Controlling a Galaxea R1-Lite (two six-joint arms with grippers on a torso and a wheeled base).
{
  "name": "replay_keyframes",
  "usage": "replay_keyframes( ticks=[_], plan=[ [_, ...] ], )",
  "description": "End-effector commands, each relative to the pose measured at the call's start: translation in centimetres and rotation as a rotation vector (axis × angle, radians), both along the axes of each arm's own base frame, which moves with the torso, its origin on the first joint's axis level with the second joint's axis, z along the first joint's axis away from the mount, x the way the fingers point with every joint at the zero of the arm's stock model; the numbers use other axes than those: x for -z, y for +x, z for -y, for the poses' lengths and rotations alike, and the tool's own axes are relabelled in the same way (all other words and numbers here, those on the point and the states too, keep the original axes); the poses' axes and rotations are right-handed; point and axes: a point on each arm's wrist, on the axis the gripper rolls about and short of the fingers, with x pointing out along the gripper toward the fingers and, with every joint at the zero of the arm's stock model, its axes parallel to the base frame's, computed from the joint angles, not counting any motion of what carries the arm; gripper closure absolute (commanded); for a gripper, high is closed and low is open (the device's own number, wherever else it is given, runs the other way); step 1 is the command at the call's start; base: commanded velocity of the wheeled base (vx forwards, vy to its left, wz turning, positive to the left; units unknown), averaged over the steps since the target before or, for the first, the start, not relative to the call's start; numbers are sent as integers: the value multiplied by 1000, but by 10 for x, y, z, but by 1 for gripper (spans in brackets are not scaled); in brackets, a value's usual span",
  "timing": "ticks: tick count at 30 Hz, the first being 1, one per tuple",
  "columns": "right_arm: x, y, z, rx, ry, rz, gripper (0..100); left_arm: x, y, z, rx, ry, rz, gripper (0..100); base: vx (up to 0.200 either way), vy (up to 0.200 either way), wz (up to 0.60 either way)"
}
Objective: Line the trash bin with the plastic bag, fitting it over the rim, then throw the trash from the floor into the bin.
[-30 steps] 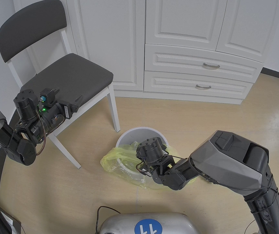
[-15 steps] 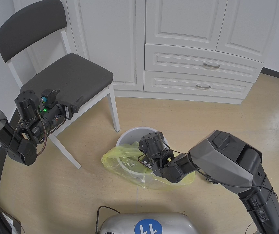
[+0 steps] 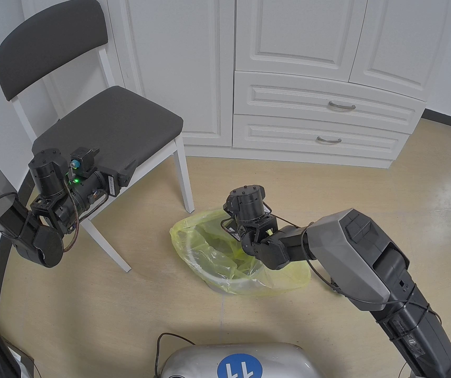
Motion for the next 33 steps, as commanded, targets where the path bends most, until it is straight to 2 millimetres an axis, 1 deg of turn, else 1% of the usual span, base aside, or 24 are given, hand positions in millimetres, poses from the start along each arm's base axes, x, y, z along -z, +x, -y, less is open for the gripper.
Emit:
replay_keyframes(
  ticks=[1,4,6,7,13,16,18,19,24,26,27,28,30,32,33],
  plan=[
    [39,13,6,45,51,114,100,5,2,0,0,9,-12,0,0,0,0],
    [42,17,10,110,92,217,100,5,2,1,3,8,-11,0,0,0,0],
    [42,18,12,119,105,236,100,5,2,3,6,10,-12,0,0,0,0],
    [41,22,18,133,127,269,100,6,1,4,10,12,-15,0,0,0,0],
    [35,31,32,165,156,312,100,9,-1,12,30,39,-20,0,0,0,0],
    [38,31,33,169,164,311,100,16,-2,20,45,63,-35,0,0,0,0],
    [40,29,29,164,175,318,100,18,-4,24,55,82,-34,0,0,0,0],
    [39,27,27,161,181,325,0,20,-4,26,61,87,-34,0,0,0,0],
    [34,18,12,140,195,337,0,19,-8,36,83,86,-3,0,0,0,0],
    [28,15,7,126,193,332,0,18,-9,43,104,84,-1,0,0,0,0],
    [26,14,6,125,194,333,0,18,-9,43,104,84,-1,0,0,0,0],
    [18,11,0,106,185,317,0,20,-10,46,112,85,-6,0,0,0,0],
    [5,7,-6,94,175,298,0,24,-10,46,113,89,-19,0,0,0,0],
    [1,4,-9,85,163,279,0,27,-11,44,107,91,-27,0,0,0,0],
    [-1,3,-11,80,149,257,0,27,-11,40,97,95,-24,0,0,0,0]
  ],
)
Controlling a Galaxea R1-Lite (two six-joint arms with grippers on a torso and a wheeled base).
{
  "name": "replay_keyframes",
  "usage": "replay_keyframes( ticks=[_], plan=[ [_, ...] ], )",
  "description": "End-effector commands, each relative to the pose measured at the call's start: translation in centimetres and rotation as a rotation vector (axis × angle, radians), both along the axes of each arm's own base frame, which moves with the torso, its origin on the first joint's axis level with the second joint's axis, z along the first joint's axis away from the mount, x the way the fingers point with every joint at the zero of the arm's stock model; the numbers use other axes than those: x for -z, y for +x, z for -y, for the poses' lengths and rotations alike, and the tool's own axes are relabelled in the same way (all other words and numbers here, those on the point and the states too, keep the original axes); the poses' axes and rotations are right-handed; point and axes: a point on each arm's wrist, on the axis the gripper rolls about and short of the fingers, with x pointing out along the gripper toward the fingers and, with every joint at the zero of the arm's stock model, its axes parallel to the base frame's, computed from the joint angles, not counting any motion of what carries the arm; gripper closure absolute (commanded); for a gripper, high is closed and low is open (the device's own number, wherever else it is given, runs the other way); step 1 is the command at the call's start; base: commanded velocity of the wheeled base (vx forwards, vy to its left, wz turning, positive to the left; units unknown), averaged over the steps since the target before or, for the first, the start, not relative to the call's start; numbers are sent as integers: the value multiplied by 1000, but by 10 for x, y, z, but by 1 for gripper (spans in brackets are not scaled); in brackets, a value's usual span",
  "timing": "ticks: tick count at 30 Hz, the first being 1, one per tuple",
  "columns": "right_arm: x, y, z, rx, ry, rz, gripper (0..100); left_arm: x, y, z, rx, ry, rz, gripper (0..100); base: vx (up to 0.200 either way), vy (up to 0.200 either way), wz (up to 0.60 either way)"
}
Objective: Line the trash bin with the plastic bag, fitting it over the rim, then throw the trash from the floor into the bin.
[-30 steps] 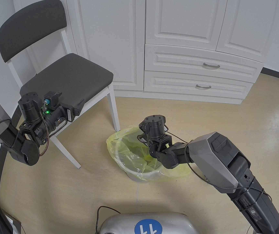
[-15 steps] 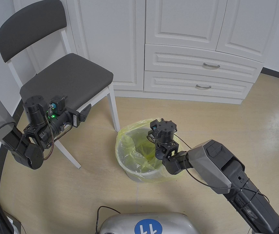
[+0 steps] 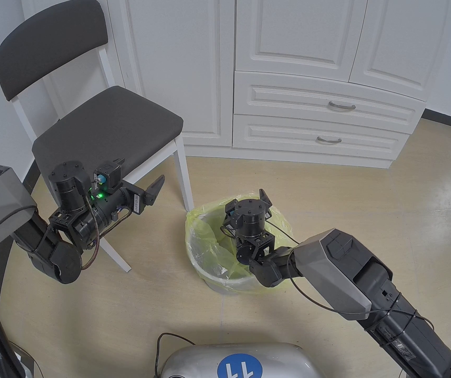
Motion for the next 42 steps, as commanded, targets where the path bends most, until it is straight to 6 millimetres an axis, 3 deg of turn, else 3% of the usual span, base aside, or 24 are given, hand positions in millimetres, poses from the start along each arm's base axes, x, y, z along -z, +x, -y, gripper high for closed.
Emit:
replay_keyframes(
  ticks=[1,5,23,29,31,34,38,42],
  plan=[
    [-31,-8,-11,-26,0,-9,0,7,0,-8,-22,8,-10,0,0,0,0],
    [-42,-9,-10,-26,-28,-49,0,6,5,-25,-68,6,3,0,0,0,0],
    [-50,-26,-27,-65,-53,-105,0,18,21,-35,-103,5,-11,0,0,0,0],
    [-64,-26,-25,-64,-39,-87,0,25,26,-36,-108,6,-25,0,0,0,0],
    [-73,-26,-24,-63,-29,-74,0,31,38,-47,-138,5,-22,0,0,0,0],
    [-74,-25,-23,-60,-27,-71,0,32,40,-50,-147,3,-24,0,0,0,0],
    [-73,-25,-22,-58,-28,-74,0,27,34,-45,-129,-6,-22,0,0,0,0],
    [-67,-25,-21,-60,-65,-121,0,10,16,-22,-59,-68,-25,0,0,0,0]
  ],
)
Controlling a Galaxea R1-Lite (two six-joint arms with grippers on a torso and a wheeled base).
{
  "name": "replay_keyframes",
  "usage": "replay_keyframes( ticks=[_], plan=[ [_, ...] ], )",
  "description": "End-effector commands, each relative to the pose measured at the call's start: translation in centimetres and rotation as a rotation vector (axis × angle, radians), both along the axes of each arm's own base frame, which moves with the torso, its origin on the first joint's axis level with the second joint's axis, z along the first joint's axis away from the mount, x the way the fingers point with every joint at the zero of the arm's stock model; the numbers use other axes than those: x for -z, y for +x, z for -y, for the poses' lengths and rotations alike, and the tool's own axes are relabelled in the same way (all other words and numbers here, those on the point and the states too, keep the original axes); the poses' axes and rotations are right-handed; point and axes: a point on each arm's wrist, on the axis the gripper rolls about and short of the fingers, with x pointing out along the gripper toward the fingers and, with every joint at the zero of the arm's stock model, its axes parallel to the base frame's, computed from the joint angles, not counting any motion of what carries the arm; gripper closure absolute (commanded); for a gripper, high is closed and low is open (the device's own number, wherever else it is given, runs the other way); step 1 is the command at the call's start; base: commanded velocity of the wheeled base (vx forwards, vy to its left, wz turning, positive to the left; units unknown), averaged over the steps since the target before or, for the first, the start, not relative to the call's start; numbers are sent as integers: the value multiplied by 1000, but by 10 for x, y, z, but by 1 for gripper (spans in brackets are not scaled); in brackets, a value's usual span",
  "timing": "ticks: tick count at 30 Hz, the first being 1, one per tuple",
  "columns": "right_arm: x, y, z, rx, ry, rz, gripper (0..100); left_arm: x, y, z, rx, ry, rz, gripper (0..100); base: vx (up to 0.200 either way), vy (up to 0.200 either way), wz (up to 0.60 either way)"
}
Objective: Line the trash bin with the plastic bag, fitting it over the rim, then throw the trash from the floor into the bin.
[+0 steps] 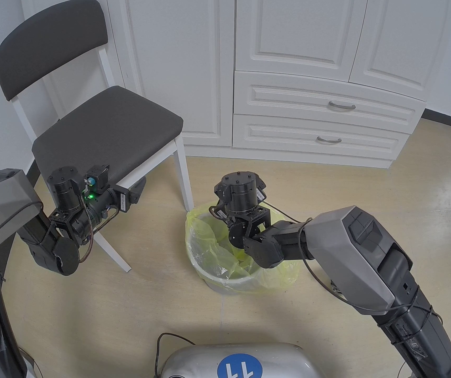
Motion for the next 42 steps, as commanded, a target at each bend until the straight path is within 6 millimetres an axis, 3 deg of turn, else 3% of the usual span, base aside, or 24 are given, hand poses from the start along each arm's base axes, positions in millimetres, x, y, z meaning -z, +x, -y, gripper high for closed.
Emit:
replay_keyframes(
  ticks=[1,7,22,32,39,42],
  plan=[
    [6,0,1,-4,-33,-42,0,-15,-17,18,57,-44,6,0,0,0,0],
    [8,0,1,-2,0,-50,0,-15,-18,22,65,-46,2,0,0,0,0],
    [-18,-8,-5,-19,41,-9,0,-23,-35,42,130,-54,10,0,0,0,0],
    [-10,16,25,36,23,-15,0,-22,-53,57,184,-62,-15,0,0,0,0],
    [-12,35,48,101,91,78,0,-20,-58,66,205,-66,7,0,0,0,0],
    [-4,43,59,128,111,109,0,-21,-60,73,172,-71,19,0,0,0,0]
  ],
)
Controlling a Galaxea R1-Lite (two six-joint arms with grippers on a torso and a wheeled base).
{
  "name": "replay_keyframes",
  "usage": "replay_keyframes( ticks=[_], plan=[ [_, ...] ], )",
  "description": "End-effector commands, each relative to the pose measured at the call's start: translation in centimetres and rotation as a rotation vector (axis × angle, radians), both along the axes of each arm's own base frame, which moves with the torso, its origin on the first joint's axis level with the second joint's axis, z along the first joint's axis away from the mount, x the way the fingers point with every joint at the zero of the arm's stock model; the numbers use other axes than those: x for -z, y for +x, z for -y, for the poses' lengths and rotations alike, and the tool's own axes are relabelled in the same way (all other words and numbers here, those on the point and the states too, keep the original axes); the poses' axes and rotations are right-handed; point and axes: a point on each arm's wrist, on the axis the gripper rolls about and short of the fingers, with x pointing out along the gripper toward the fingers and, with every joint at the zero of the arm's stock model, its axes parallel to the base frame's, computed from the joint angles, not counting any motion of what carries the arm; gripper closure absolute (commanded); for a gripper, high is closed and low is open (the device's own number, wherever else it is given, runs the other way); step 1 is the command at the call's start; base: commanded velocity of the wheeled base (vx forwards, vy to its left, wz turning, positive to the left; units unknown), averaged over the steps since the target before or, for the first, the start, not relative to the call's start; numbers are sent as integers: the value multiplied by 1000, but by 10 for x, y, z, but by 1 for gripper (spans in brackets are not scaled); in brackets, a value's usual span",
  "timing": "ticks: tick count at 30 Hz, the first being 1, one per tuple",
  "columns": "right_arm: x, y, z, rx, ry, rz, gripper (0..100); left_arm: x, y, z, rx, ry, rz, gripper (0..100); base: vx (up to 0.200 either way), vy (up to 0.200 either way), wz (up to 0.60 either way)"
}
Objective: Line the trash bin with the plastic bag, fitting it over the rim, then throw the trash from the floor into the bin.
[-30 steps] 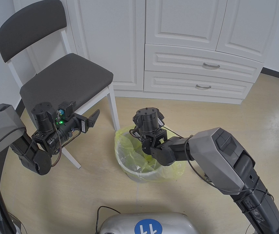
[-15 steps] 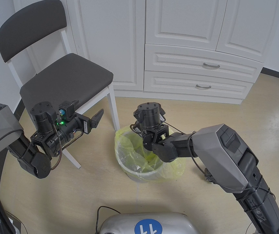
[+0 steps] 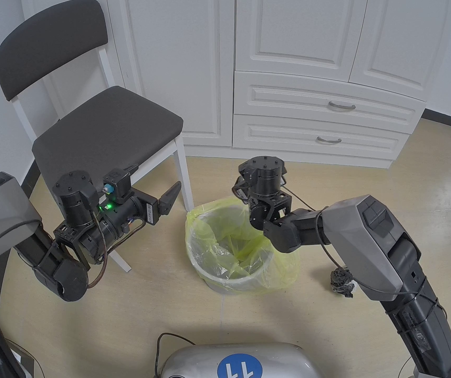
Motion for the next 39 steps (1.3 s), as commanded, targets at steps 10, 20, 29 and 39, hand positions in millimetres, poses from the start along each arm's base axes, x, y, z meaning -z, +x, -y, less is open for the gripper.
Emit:
replay_keyframes(
  ticks=[10,20,29,39],
  plan=[
    [1,5,7,38,54,75,0,-3,-5,10,0,-10,17,0,0,0,0],
    [-116,-78,5,-77,108,-150,0,-6,-3,0,-21,-42,-10,0,0,0,0],
    [-105,-116,60,-131,356,-442,0,2,-7,0,-21,-67,-120,0,0,0,0],
    [13,-89,101,-49,504,-363,0,51,22,46,-58,-116,-396,0,0,0,0]
  ],
)
